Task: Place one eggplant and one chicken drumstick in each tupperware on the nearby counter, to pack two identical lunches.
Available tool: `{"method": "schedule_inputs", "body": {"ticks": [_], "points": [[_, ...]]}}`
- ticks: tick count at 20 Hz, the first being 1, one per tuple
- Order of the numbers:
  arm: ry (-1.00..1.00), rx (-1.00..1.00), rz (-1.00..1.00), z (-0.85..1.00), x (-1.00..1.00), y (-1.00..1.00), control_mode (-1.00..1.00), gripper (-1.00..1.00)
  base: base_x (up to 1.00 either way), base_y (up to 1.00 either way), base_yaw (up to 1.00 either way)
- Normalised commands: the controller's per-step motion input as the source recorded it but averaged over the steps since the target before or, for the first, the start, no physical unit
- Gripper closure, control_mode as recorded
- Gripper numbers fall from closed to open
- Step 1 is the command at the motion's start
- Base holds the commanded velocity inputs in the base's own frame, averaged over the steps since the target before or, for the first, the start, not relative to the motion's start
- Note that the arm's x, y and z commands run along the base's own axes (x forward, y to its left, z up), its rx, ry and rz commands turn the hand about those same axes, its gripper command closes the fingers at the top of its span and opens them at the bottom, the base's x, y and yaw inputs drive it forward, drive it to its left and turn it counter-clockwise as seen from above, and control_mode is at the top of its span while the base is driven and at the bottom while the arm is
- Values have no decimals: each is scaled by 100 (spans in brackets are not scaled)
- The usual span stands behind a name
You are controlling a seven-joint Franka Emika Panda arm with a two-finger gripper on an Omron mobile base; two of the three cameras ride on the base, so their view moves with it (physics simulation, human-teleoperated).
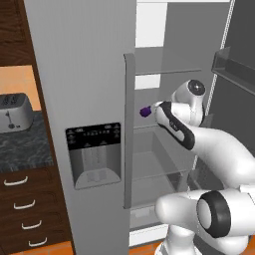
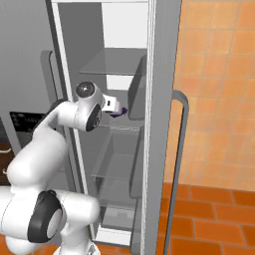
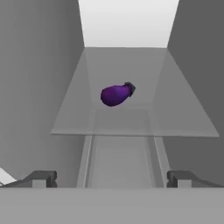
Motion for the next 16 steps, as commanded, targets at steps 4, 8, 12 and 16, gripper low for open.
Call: {"method": "schedule_inputs", "body": {"ticks": [4, 8, 12, 16], "points": [[0, 11, 0, -21, 32, 0, -100, -100, 0, 0, 0], [0, 12, -3, -16, 34, 2, -100, -100, 0, 0, 0], [0, 7, -14, -16, 45, 17, -100, -100, 0, 0, 0], [2, 9, -18, -21, 36, 22, -100, -100, 0, 0, 0]]}}
